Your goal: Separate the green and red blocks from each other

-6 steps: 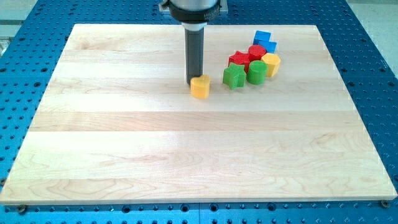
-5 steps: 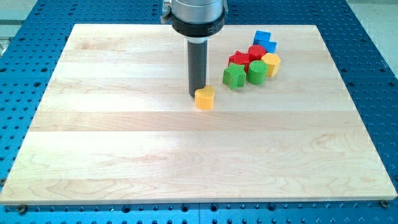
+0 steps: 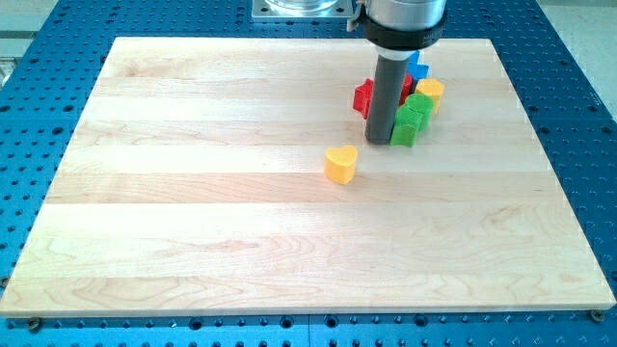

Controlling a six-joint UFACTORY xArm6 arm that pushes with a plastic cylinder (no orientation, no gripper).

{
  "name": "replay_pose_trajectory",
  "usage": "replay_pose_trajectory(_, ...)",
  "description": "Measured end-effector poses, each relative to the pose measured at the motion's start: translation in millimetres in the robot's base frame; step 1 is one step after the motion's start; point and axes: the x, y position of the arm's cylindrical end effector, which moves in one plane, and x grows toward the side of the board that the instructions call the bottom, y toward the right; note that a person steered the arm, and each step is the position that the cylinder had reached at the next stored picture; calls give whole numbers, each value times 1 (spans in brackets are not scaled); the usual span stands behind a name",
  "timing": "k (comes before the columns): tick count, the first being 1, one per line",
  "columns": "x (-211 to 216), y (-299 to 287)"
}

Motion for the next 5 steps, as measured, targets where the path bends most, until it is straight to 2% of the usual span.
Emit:
replay_pose_trajectory(1, -11, 21)
replay_pose_trajectory(2, -41, 33)
replay_pose_trajectory(3, -53, 29)
replay_pose_trajectory(4, -46, 68)
replay_pose_trajectory(5, -17, 83)
